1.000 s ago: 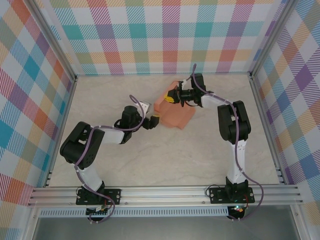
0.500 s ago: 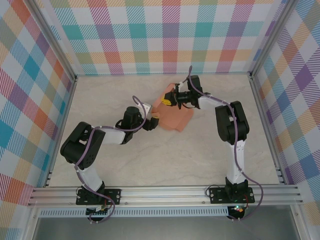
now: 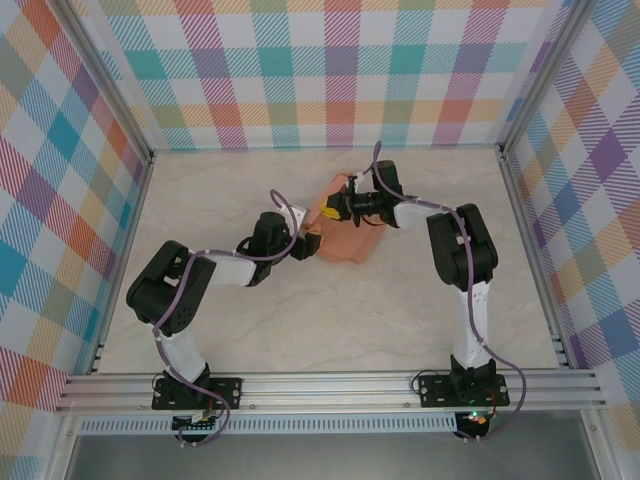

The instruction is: Fold the paper box

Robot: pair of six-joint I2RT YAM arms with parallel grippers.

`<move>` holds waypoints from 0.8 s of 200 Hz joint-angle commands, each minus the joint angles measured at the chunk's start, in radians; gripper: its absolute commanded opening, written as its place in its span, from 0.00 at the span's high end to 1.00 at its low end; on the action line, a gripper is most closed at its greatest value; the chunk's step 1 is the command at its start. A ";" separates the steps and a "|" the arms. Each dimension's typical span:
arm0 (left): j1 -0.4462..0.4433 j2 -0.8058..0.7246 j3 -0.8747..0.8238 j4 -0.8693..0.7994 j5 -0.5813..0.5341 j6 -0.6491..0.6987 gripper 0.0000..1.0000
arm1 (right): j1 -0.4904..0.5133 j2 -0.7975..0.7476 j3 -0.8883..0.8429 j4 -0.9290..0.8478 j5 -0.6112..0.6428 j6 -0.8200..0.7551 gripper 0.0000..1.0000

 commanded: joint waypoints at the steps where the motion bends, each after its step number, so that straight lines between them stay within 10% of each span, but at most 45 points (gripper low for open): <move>1: -0.028 0.013 0.014 0.040 -0.096 -0.079 0.33 | 0.012 -0.021 -0.057 0.059 0.019 0.032 1.00; 160: -0.176 0.110 -0.093 0.273 -0.570 -0.370 0.45 | 0.049 -0.080 -0.273 0.328 0.158 0.149 1.00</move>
